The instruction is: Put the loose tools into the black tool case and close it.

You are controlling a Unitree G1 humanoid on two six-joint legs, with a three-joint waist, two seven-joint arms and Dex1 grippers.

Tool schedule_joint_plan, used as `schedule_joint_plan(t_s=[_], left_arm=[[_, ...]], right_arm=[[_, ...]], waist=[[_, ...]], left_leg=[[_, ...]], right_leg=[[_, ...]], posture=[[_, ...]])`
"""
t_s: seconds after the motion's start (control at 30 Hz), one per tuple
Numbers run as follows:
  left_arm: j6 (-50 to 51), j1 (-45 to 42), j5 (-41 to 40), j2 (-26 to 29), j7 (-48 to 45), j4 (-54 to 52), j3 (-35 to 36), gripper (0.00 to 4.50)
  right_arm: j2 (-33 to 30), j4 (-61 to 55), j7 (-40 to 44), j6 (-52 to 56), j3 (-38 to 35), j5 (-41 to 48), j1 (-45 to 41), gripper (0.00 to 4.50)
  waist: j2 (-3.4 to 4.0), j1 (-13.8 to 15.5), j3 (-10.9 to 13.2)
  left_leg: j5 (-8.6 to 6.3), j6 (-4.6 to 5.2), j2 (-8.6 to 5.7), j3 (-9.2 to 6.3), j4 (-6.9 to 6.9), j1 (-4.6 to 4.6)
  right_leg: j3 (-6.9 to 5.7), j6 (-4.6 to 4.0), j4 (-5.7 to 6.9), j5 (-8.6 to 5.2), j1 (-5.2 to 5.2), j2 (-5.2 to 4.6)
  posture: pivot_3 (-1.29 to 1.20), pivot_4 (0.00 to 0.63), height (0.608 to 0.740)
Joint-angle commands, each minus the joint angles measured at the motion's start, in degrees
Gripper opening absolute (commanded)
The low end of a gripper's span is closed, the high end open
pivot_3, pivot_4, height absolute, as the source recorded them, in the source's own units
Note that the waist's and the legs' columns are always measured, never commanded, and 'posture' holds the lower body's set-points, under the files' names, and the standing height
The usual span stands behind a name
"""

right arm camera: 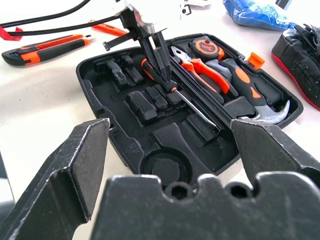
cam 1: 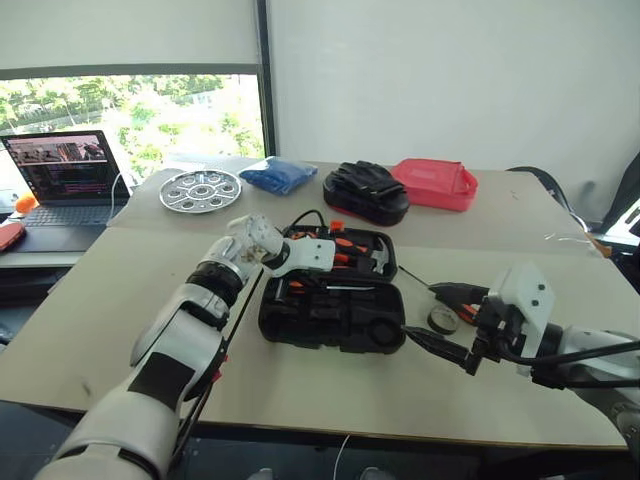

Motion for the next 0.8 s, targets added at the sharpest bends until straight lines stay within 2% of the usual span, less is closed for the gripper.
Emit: schedule_joint_plan(t_s=[0.03, 0.13, 0.27, 0.4, 0.47, 0.53, 0.67, 0.73, 0.8], left_arm=[[-2.0, 0.3, 4.2, -1.4, 4.1, 2.6, -3.0, 0.04], [-3.0, 0.0, 5.6, -2.1, 6.5, 3.9, -3.6, 0.04], [-2.0, -0.8, 3.1, -2.4, 5.3, 4.3, -1.1, 0.04], [3.2, -1.1, -6.9, -0.6, -1.4, 0.2, 7.8, 0.04], [7.2, -0.6, -12.8, 0.8, -5.3, -3.9, 12.7, 0.04], [13.0, 0.8, -16.6, 3.0, -8.3, -10.0, 15.4, 0.54], [31.3, 5.7, -26.7, 8.0, -14.7, -27.6, 20.6, 1.73], [37.7, 9.0, -31.2, 10.8, -15.6, -36.8, 23.0, 2.46], [43.9, 13.7, -37.1, 15.5, -17.6, -47.6, 26.1, 2.99]], right_arm=[[0.4, -1.0, 0.2, -1.3, -2.1, 0.4, -0.6, 4.50], [0.6, -1.2, 0.0, -1.3, -1.9, 0.4, -0.4, 4.50], [0.9, -1.4, -0.2, -1.2, -1.9, 0.1, 0.1, 4.50], [1.1, -0.4, -0.5, -0.8, -3.0, 0.1, 0.6, 4.50], [0.7, 0.7, -0.3, -0.5, -3.7, 0.0, 0.8, 4.50], [-0.2, 2.5, 0.2, 0.2, -4.5, -0.1, 0.7, 4.50], [-4.1, 8.5, 2.9, 3.1, -6.5, 0.5, -0.2, 4.50], [-7.3, 12.0, 5.9, 4.4, -7.2, 0.4, -0.5, 4.50], [-11.6, 18.3, 9.8, 5.1, -6.7, -0.9, -1.9, 4.50]], waist=[[0.02, 0.2, 0.0], [0.04, 0.6, 0.0], [0.04, 0.9, 0.0], [0.04, 0.7, 0.0], [0.04, 0.4, 0.0], [0.04, 0.1, 0.0], [0.09, -0.6, 0.0], [0.10, -0.6, 0.0], [0.14, -0.7, 0.0]], left_leg=[[0.00, 0.00, 0.00, 0.00, 0.01, 0.00], [0.00, 0.00, -0.02, 0.01, 0.02, 0.25], [0.00, 0.00, -0.01, 0.01, 0.05, 0.63], [0.00, 0.00, 0.02, 0.01, 0.04, 0.60], [0.00, 0.00, 0.02, 0.00, 0.05, 0.15], [0.01, 0.00, 0.02, -0.02, 0.08, -0.24], [-0.03, 0.07, 0.04, -0.15, -0.01, -0.23], [-0.04, 0.08, 0.06, -0.26, -0.01, -0.22], [-0.04, 0.08, 0.07, -0.26, 0.00, -0.17]], right_leg=[[0.01, 0.01, 0.00, 0.01, 0.01, 0.00], [0.02, 0.04, 0.00, 0.02, 0.28, 0.00], [0.02, 0.11, -0.11, 0.02, 0.75, 0.01], [0.02, 0.14, -0.14, 0.00, 0.71, 0.03], [0.03, 0.06, -0.06, 0.04, 0.18, 0.03], [0.05, 0.03, 0.05, 0.07, -0.25, 0.04], [0.08, 0.03, 0.04, 0.06, -0.24, 0.03], [0.10, 0.05, 0.02, 0.06, -0.21, 0.01], [0.15, 0.05, -0.03, 0.05, -0.21, 0.01]], posture=[[0.00, 0.150, 0.740], [0.00, 0.150, 0.740], [0.00, 0.150, 0.740], [0.00, 0.150, 0.740], [0.00, 0.150, 0.740], [0.00, 0.150, 0.740], [0.00, 0.150, 0.740], [0.00, 0.150, 0.740], [0.00, 0.150, 0.740]])
